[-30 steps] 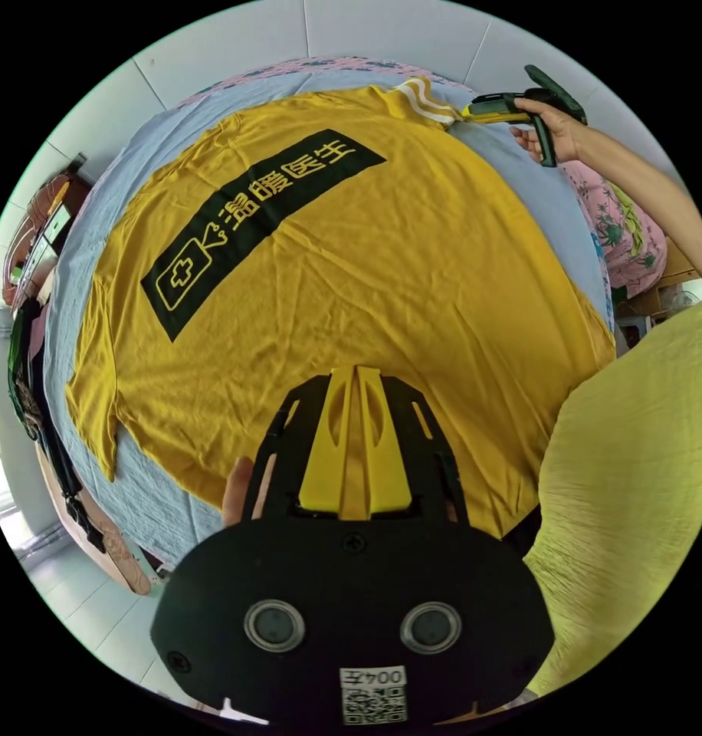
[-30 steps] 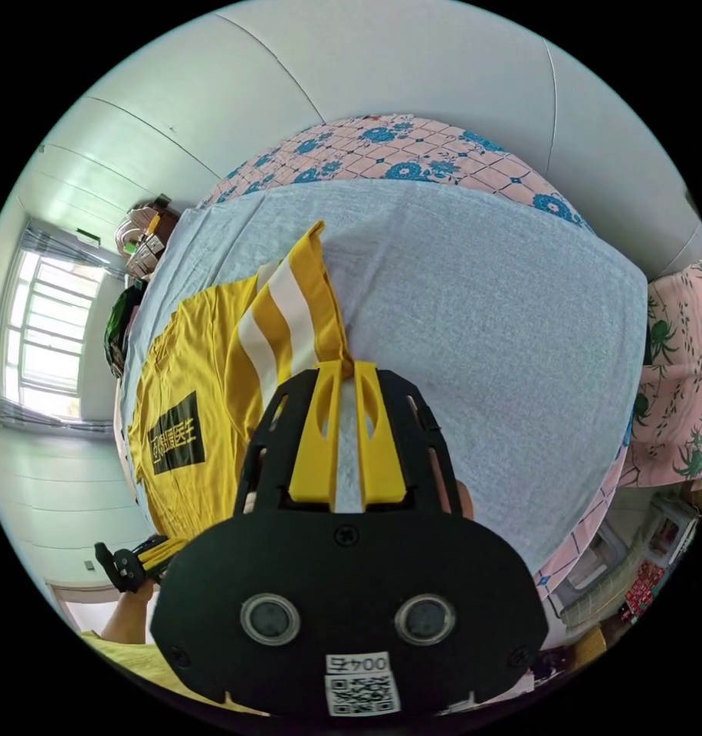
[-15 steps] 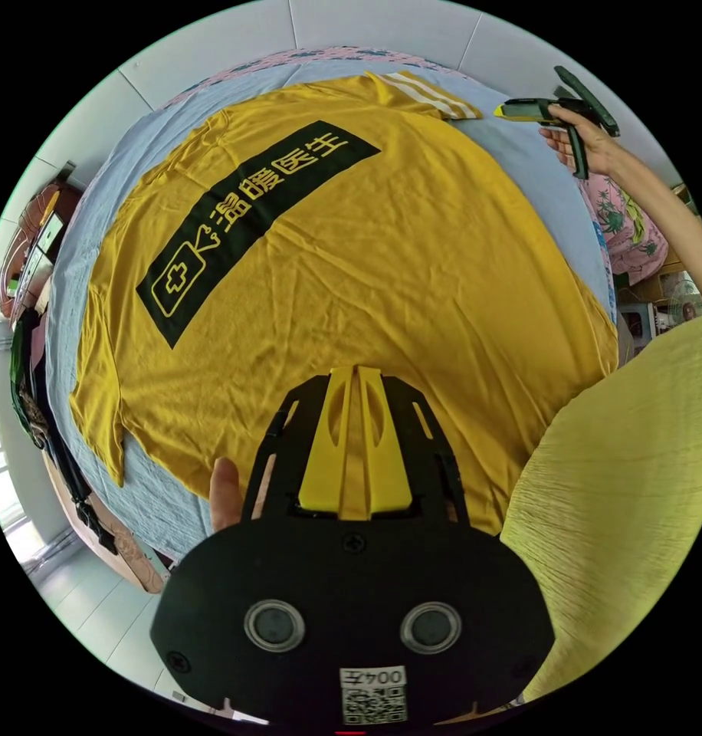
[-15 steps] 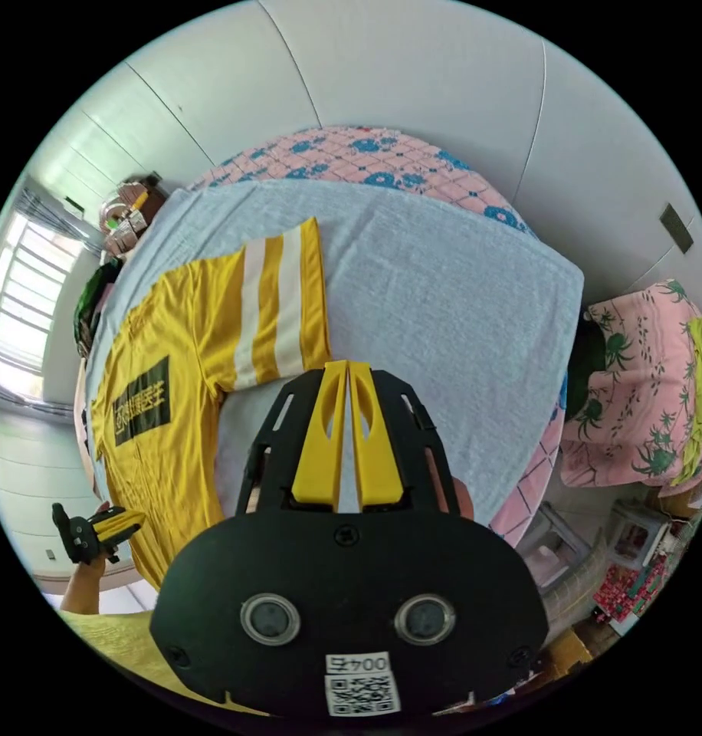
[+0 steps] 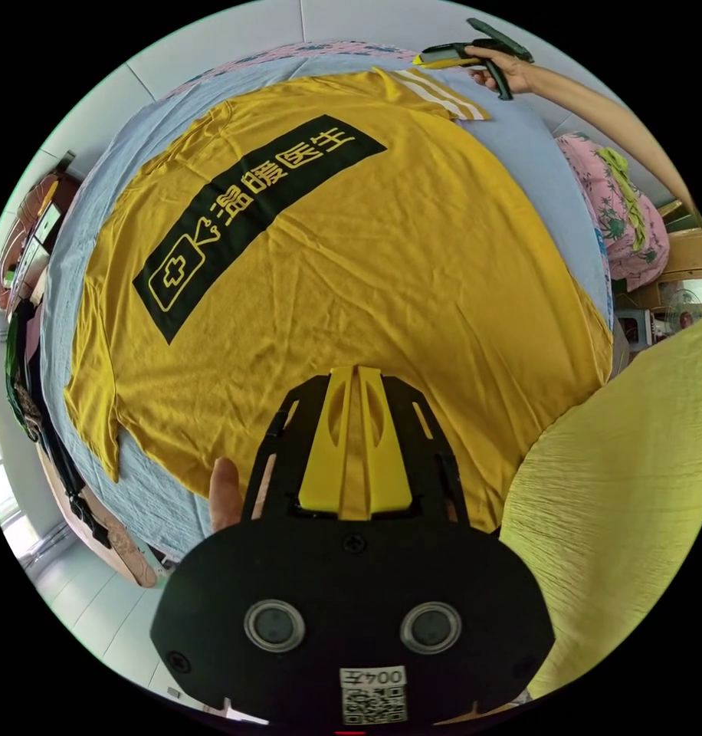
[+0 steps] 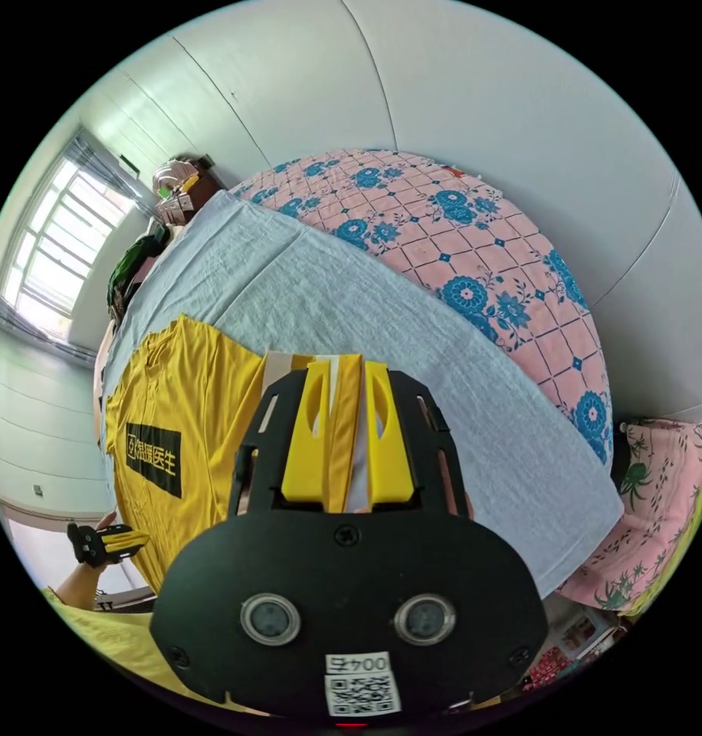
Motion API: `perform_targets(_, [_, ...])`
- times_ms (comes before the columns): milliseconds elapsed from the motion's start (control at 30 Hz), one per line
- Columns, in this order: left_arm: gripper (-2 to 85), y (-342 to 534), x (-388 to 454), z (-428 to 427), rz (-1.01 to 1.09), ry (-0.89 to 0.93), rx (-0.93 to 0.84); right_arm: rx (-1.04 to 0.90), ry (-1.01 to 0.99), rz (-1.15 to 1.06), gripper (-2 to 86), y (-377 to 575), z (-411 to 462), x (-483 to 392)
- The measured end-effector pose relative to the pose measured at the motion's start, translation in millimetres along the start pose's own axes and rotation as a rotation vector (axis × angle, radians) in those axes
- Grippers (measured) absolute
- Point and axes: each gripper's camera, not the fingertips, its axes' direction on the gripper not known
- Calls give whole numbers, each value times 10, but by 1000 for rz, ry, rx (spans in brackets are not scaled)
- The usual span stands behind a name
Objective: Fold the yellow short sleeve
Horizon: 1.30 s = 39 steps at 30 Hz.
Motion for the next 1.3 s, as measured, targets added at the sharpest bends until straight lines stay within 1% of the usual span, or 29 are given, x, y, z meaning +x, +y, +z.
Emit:
perform_targets(100, [20, -20, 5, -26, -3, -3, 2, -27, 30, -14, 52, -20, 126, -56])
perform_targets(167, [20, -26, -1, -43, -12, 1, 7, -34, 45, -23, 18, 32, 192, -112])
perform_targets(233, [19, -31, -2, -54, -16, 1, 10, -41, 89, -44, 4, 81, 225, -162])
perform_targets(300, [19, -38, 4, -64, -17, -3, 11, -14, 113, -24, 0, 139, 181, -176])
perform_targets(433, [19, -56, 3, -78, -34, -5, 11, 22, 169, 87, 7, 315, 15, -110])
perform_targets(533, [19, -63, -5, -83, -37, -3, 12, -8, 147, 72, 41, 347, 131, -68])
perform_targets(667, [19, -88, -27, -82, -38, 6, 3, 74, 3, 139, 69, 433, -144, 74])
perform_targets(767, [19, -100, -41, -77, -36, 11, -2, 52, -70, 133, 74, 778, -249, 71])
perform_targets(867, [19, -99, -57, -69, -33, 18, -3, 9, -90, 125, 91, 1174, -200, -2])
perform_targets(1000, [19, -101, -58, -56, -29, 16, -9, 12, -80, 87, 107, 1402, -93, -151])
perform_targets(1100, [18, -96, -51, -43, -23, 10, -13, 30, -61, 72, 87, 1391, -11, -266])
perform_targets(1233, [18, -62, -76, -18, -37, 21, -10, 53, 40, 63, 9, 1362, 80, -412])
perform_targets(1300, [18, -45, -83, -6, -40, 24, -9, 48, 35, 52, 0, 1349, 88, -483])
